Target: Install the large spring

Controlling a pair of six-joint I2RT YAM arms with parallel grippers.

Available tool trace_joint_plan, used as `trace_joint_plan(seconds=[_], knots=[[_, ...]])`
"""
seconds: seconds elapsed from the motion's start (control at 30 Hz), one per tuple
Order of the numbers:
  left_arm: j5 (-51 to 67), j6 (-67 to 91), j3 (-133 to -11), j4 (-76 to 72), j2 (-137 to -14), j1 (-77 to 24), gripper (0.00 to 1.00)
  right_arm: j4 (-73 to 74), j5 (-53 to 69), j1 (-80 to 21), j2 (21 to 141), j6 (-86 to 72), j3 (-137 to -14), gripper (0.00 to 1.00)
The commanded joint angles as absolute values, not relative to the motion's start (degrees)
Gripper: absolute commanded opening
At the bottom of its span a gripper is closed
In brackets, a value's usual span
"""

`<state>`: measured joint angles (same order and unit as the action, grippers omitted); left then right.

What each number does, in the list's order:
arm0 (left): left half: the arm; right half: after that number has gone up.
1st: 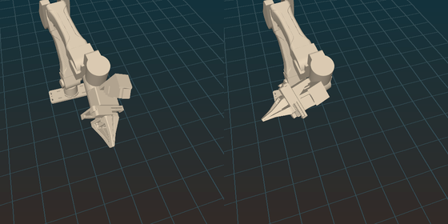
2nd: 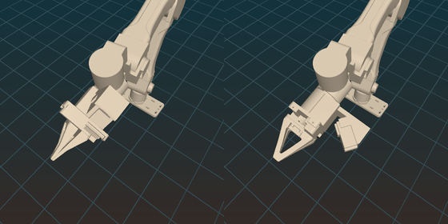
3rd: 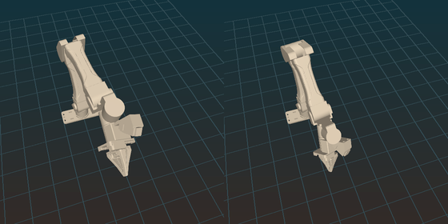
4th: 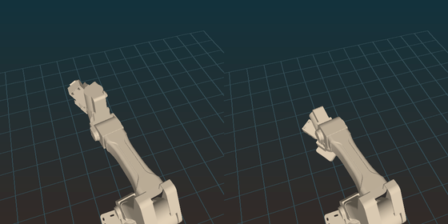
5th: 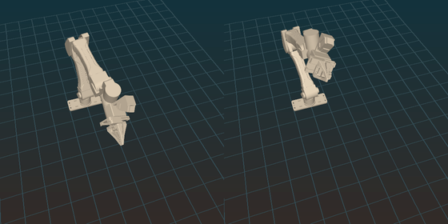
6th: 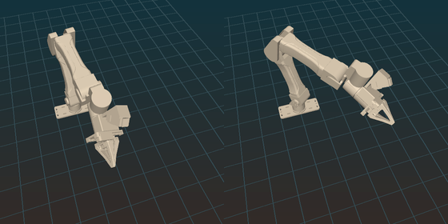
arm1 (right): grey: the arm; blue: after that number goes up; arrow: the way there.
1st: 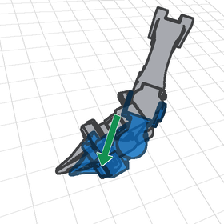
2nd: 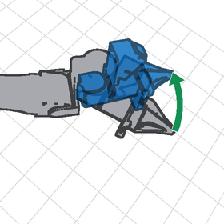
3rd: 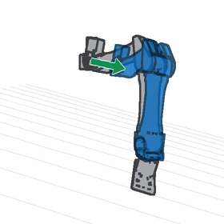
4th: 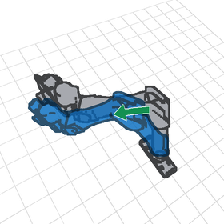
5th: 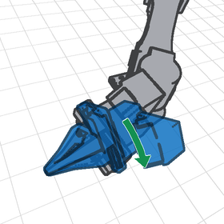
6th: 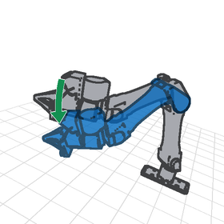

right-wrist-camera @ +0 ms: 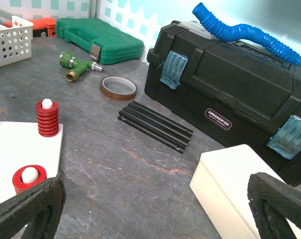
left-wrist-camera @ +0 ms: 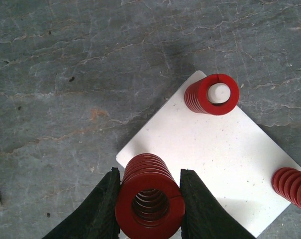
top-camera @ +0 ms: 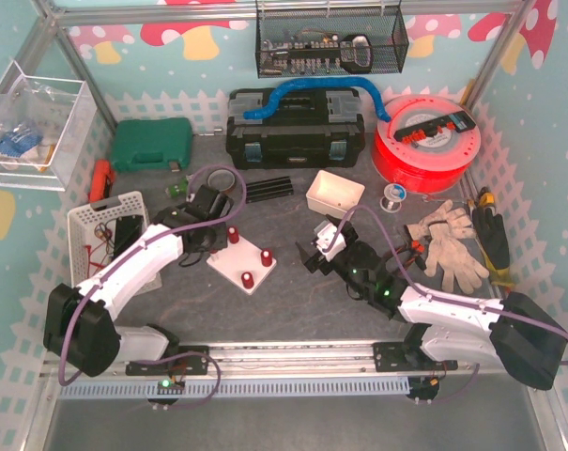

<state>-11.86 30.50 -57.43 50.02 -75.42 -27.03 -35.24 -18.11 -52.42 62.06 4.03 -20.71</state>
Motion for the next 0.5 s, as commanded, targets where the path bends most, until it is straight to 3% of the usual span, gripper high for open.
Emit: trace_joint_plan(seconds=[0.0,0.3,0.47], knots=[[-11.5,32.1,-58.9,53.3,-74.6,-26.8,0.08,-37.1,-17.6,-52.0,61.3,4.1,-19.5,0.99],[-12.5,32.8,-58.1,53.6,-76.1,-26.8,0.11,-37.0,-16.9,-52.0,60.3,4.1,-19.0,0.99],[-11.7,32.8,-57.2,51.3,-77.4,-26.7,0.17,-37.0,-16.6,-52.0,60.0,4.1,-19.1,0.99]])
